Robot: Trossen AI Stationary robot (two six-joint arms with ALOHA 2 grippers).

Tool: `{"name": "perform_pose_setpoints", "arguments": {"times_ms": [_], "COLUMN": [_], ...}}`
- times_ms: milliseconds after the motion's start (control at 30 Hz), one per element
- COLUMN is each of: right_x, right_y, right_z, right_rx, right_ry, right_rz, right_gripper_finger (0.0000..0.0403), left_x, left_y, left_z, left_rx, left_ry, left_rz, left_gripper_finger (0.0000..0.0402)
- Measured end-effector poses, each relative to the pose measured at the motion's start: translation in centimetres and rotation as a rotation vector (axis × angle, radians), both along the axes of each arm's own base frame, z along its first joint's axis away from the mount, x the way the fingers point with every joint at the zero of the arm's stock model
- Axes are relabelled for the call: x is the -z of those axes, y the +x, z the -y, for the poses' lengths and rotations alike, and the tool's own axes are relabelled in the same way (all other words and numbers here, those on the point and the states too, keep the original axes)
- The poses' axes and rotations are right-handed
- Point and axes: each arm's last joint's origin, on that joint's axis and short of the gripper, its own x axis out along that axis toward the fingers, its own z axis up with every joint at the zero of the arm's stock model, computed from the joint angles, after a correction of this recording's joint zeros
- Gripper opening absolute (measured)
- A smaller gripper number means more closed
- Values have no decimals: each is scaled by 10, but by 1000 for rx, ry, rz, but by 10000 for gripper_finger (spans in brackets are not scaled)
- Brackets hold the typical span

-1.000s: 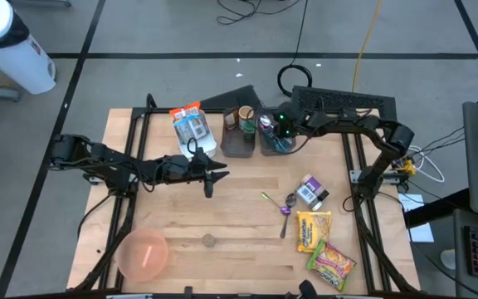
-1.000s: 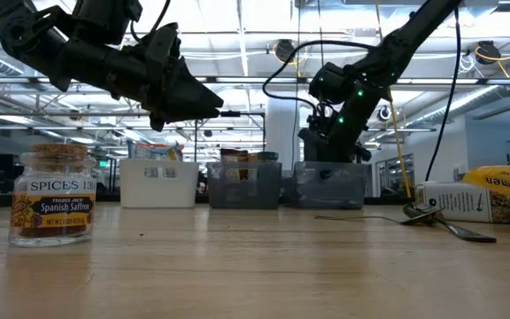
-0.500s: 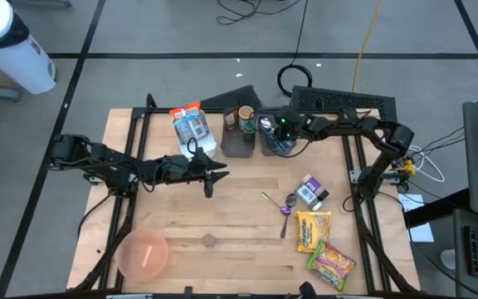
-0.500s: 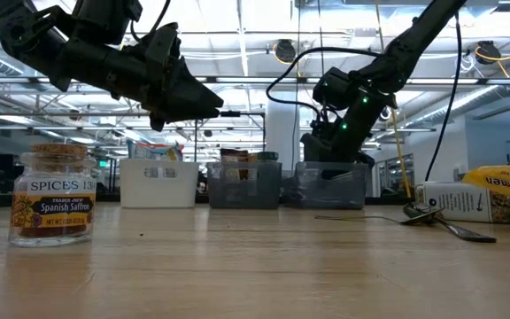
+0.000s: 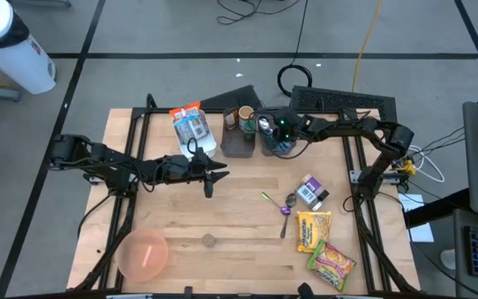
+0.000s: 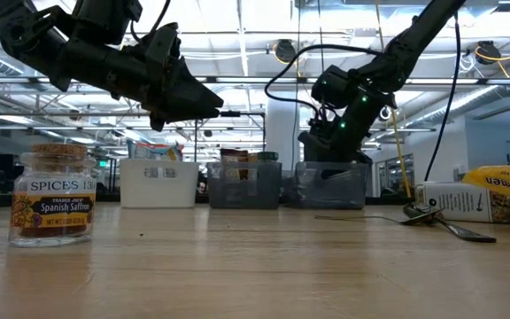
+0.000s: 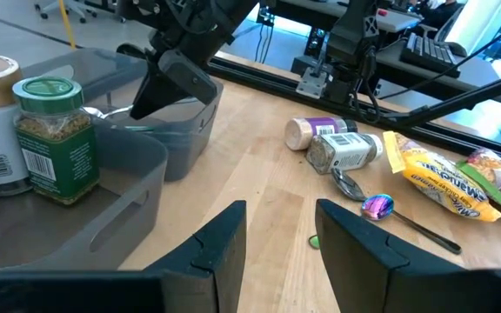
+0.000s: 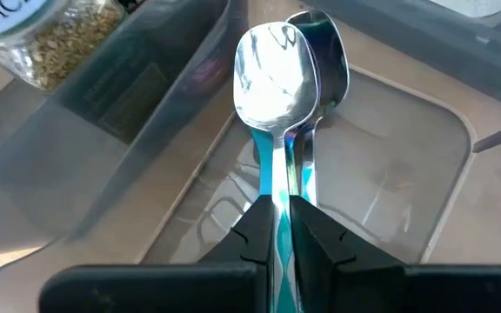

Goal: Pick & Place Food Item
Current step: Put the blue patterned spoon into the right black bin

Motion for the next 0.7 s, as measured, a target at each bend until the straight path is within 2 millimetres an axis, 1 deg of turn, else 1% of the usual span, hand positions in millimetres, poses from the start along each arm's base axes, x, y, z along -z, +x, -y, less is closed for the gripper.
{"name": "perform_pose_setpoints", "arguments": {"times_ms": [133, 367, 700], "right_x": [1, 19, 20], "right_y": [1, 8, 9], "right_z": [1, 4, 5], "right_rx": [3, 6, 1], "right_ry": [-2, 15, 14], "right_rz": [9, 3, 8], "right_gripper_finger": [13, 13, 14], "left_x": [0, 0, 0], "left_y": [0, 0, 0], "left_z": [0, 0, 0], "left_rx": [0, 0, -1], "left_ry": [0, 0, -3], "left_rz": [0, 0, -6], "left_gripper_finger": [147, 147, 147]}}
